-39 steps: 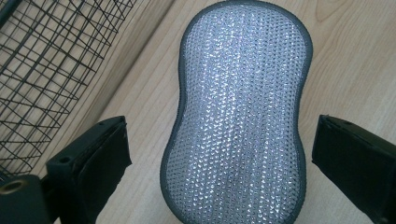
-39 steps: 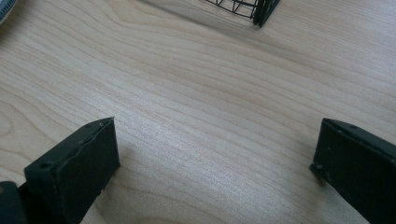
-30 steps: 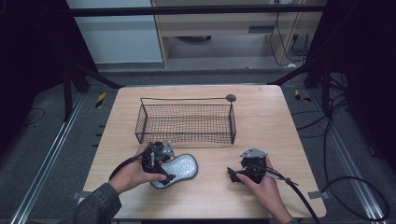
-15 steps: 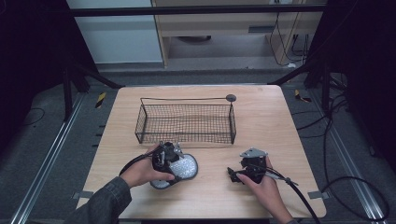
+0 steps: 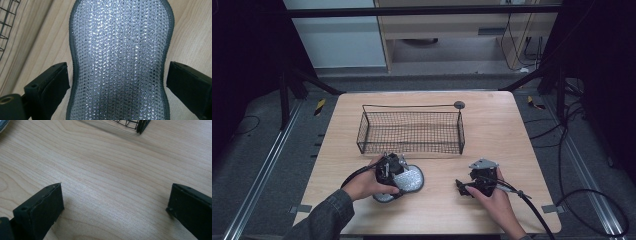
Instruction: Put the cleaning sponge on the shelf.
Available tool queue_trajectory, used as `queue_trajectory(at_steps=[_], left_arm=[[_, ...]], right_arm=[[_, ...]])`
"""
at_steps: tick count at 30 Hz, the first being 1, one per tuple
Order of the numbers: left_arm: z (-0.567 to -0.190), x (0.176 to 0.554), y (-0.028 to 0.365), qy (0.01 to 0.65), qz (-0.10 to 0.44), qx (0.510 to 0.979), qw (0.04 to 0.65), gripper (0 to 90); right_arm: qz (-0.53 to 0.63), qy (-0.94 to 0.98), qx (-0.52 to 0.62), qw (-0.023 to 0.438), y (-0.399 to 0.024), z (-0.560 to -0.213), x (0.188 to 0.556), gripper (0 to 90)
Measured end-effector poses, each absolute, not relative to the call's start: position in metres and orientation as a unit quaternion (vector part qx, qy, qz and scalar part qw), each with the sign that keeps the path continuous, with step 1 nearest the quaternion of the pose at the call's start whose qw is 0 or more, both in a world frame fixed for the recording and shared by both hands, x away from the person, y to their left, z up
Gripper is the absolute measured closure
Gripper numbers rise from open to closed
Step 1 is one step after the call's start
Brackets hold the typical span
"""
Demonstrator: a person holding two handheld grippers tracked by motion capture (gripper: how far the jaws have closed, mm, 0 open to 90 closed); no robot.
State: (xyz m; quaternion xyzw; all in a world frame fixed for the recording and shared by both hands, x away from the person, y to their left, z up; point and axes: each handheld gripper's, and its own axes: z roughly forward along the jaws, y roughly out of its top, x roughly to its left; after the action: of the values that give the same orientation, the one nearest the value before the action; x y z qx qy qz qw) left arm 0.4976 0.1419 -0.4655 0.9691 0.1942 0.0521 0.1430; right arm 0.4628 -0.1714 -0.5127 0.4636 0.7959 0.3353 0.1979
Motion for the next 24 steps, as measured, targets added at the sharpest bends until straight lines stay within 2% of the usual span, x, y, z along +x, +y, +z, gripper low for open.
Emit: queue_trajectory(at_steps=[24], left_arm=[[-0.478,0.501,0.138,0.202,0.050,0.968,0.143,1.0]], right_arm=[[0.334,0.797,0.462,0.198,-0.172,-0.513,0.463,0.4]])
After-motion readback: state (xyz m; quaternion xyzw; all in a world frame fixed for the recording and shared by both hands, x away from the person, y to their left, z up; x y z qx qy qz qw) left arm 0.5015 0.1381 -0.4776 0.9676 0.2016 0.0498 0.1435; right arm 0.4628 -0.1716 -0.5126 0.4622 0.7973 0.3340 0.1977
